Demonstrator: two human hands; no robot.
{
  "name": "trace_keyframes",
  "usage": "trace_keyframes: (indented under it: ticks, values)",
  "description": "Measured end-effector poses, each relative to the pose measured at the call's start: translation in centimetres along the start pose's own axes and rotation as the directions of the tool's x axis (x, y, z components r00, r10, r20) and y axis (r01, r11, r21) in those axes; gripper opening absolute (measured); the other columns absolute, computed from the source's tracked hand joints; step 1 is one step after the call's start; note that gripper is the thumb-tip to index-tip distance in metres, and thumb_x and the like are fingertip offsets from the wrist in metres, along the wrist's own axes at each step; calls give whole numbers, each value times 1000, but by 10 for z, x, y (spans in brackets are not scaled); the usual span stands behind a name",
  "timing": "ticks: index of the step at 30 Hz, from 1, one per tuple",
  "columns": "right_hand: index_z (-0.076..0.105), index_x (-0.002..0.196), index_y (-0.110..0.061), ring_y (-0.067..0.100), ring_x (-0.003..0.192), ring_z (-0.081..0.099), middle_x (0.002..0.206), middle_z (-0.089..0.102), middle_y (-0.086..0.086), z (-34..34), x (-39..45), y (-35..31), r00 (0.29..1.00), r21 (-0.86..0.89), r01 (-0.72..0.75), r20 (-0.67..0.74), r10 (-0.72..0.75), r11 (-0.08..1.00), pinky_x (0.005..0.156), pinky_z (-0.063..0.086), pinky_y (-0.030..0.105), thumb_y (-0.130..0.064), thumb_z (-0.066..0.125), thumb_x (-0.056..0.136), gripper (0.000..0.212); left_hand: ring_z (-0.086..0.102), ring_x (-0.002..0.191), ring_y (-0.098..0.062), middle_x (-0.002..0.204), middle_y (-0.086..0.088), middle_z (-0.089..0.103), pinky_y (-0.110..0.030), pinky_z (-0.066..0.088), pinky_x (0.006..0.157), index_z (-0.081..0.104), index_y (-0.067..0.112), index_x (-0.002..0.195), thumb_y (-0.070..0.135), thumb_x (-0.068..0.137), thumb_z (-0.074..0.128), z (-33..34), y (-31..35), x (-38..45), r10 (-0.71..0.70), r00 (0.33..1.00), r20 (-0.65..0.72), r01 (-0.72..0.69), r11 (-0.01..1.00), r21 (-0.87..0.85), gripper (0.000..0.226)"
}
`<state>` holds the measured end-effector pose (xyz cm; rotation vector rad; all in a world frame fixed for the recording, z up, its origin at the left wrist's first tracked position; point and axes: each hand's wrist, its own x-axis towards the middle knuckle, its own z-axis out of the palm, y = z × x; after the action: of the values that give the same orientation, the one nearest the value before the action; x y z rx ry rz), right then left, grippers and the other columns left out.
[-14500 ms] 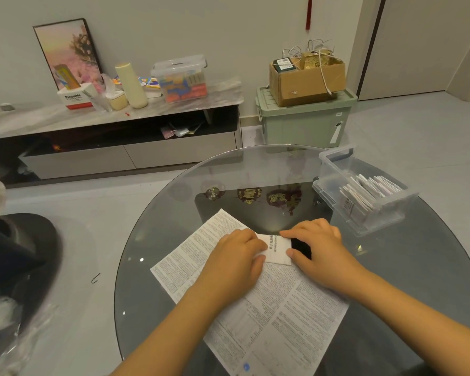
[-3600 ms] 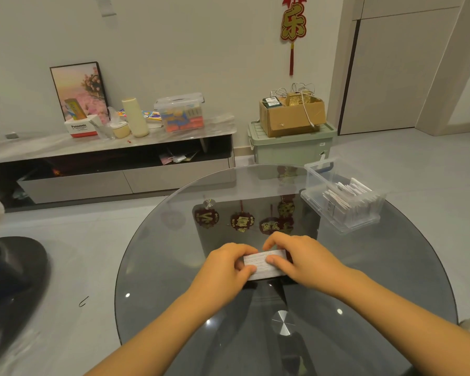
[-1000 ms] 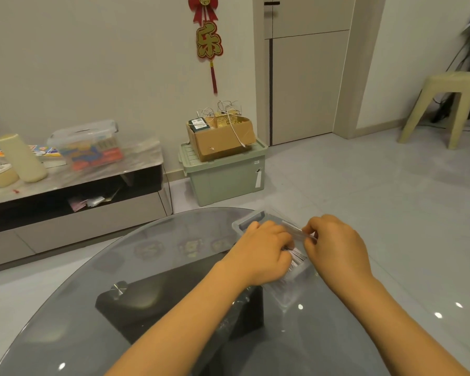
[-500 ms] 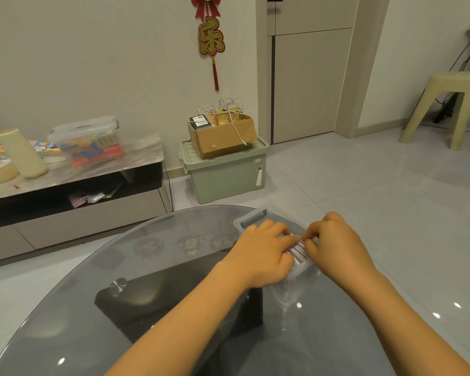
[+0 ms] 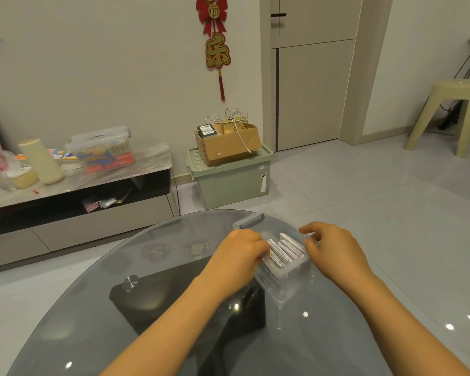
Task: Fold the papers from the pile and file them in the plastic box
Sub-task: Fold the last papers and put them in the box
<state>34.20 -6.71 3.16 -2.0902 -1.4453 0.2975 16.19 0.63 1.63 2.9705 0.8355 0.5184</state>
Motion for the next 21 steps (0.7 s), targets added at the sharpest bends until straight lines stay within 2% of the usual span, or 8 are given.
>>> trace_keyframes:
  ticks: [2,5,9,15,16,18,19,21]
  values:
    - [63,116,-23,19,90,61,104,68,0,-4,-3,-2,999,84,27,-46,-24,996,76,47,28,-17,51,91,28,57,65,-21,67,1,62,-35,52,64,69,14,75,3,68,62,-5,3,-6,11,995,-100,-9,1000,20,14]
    - [62,120,-24,13,84,59,102,68,3,-4,-4,-10,997,237,69,-50,-59,969,76,45,23,-20,54,92,29,58,68,-20,73,4,63,-30,48,65,72,18,81,3,67,72,-13,7,-19,-11,985,-171,19,999,49,20]
    - [55,128,-28,15,104,58,115,63,5,8,-8,-28,986,272,116,83,-143,955,88,42,24,-25,55,92,36,61,68,-19,74,5,66,-32,47,59,74,22,84,2,54,86,-21,10,-43,-111,976,-189,129,988,86,38]
    - [37,139,-37,11,117,53,131,55,-3,42,-33,-48,919,275,209,272,-285,939,91,40,22,-27,49,96,46,63,64,-20,71,4,67,-30,47,52,76,21,82,4,44,92,-17,17,-93,-333,925,-186,354,931,94,44]
    - [38,139,-35,11,119,52,132,54,-4,46,-35,-49,913,268,219,284,-294,938,93,41,23,-26,49,96,46,64,69,-22,74,3,67,-32,47,56,76,20,86,4,49,90,-17,18,-98,-378,909,-175,398,913,90,43]
    - [45,136,-29,14,119,53,131,56,-4,52,-39,-48,921,173,230,278,-271,958,95,42,27,-24,50,95,41,61,94,-24,97,1,68,-35,44,76,71,22,109,6,75,75,-20,24,-107,-446,883,-144,461,883,88,38]
    - [51,132,-26,17,116,54,128,59,-2,52,-39,-44,935,85,227,261,-242,970,95,43,28,-25,52,94,38,55,108,-21,111,2,64,-32,38,87,63,24,122,10,86,63,-18,23,-107,-459,878,-133,473,874,109,38]
    - [61,121,-21,21,108,58,117,65,1,56,-41,-42,946,-146,250,249,-209,957,89,48,31,-30,54,91,31,44,120,-15,126,7,55,-25,29,94,50,28,135,16,96,48,-18,20,-116,-479,867,-135,495,858,136,41]
